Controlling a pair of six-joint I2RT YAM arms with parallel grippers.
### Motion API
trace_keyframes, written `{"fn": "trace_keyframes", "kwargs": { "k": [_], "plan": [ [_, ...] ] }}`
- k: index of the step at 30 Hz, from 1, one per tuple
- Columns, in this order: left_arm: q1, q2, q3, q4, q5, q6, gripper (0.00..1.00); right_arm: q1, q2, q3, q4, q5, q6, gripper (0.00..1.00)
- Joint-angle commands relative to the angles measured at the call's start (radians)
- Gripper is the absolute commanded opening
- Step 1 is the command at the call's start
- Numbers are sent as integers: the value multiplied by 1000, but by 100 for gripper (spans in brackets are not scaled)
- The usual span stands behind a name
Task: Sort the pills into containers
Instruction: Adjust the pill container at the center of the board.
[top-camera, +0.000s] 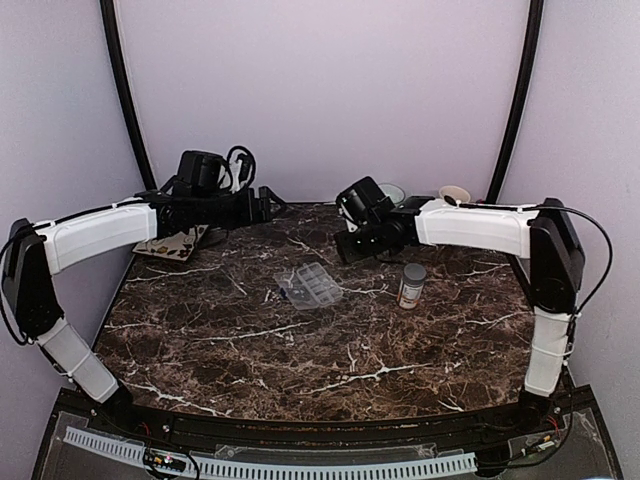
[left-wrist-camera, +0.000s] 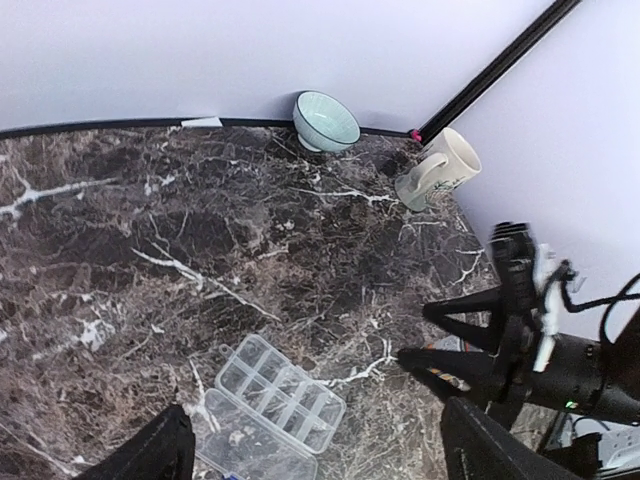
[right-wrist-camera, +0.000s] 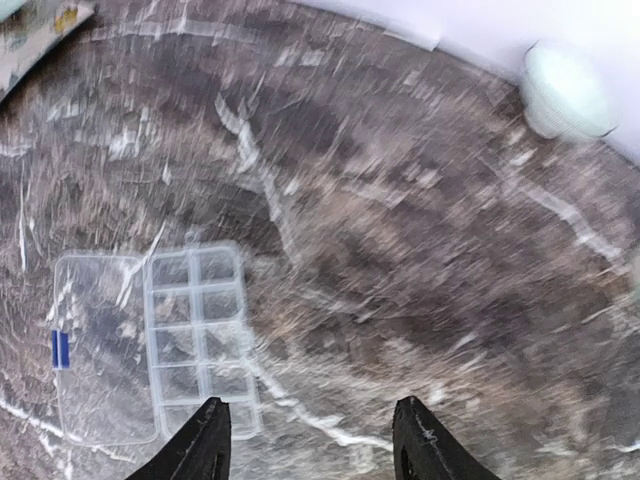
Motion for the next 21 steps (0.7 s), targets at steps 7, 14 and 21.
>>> {"fn": "trace_keyframes", "kwargs": {
  "k": [7, 14, 21],
  "plan": [
    [24, -53, -135, 140, 61, -67, 99, -49, -120, 3, 31, 217, -34, 57],
    [-50, -50, -182, -19, -124, -40, 88, -89, -173, -55, -99, 230, 24, 57],
    [-56, 5, -235, -31, -158, -141, 42, -118, -238, -152, -124, 223, 45, 54]
  ]
}}
